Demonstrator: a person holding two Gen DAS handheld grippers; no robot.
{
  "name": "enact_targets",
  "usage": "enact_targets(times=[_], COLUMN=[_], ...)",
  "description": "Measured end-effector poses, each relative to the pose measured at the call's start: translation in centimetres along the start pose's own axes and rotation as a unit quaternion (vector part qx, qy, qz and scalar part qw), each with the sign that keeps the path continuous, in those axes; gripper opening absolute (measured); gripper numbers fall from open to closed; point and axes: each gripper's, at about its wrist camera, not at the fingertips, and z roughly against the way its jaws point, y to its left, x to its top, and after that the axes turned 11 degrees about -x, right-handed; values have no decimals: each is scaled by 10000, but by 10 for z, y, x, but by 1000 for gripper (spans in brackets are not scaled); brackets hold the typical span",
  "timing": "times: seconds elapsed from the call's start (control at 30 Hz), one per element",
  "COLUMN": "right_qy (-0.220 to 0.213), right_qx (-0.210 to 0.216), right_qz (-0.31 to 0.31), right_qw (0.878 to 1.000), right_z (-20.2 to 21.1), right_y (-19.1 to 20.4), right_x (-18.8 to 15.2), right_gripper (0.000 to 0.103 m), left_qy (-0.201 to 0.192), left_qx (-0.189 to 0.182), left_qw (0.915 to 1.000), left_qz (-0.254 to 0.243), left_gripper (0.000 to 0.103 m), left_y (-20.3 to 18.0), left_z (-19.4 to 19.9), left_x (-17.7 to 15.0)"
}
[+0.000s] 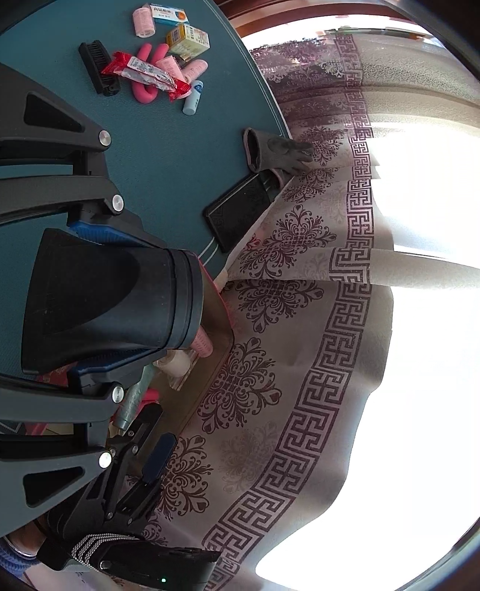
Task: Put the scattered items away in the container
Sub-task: 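Carry nozzle and panda to the red tin and release them inside, then move both grippers back toward the items on the table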
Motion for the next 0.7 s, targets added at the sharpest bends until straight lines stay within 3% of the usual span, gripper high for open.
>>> enact_targets(times=[0.33, 0.37, 0.43, 0.7], right_qy=[-18, -4, 21, -105], right_qx=[-402, -437, -507, -621], right_qz=[-361, -378, -437, -596], right_qw=[9985, 9983, 9978, 9962], right_z=[1, 2, 2, 11], right_y=[-30, -32, -37, -43], right_x=[-2, -4, -7, -8], right_gripper=[57, 57, 59, 62], left_qy=[193, 238, 260, 74], left_qx=[-711, -711, -560, -24], left_qw=[9971, 9969, 9979, 9996], left_qz=[-202, -231, -219, -255], left_gripper=[52, 55, 99, 102], left_y=[-36, -40, -44, -32], left_z=[-54, -58, -63, -45], left_x=[24, 25, 26, 18])
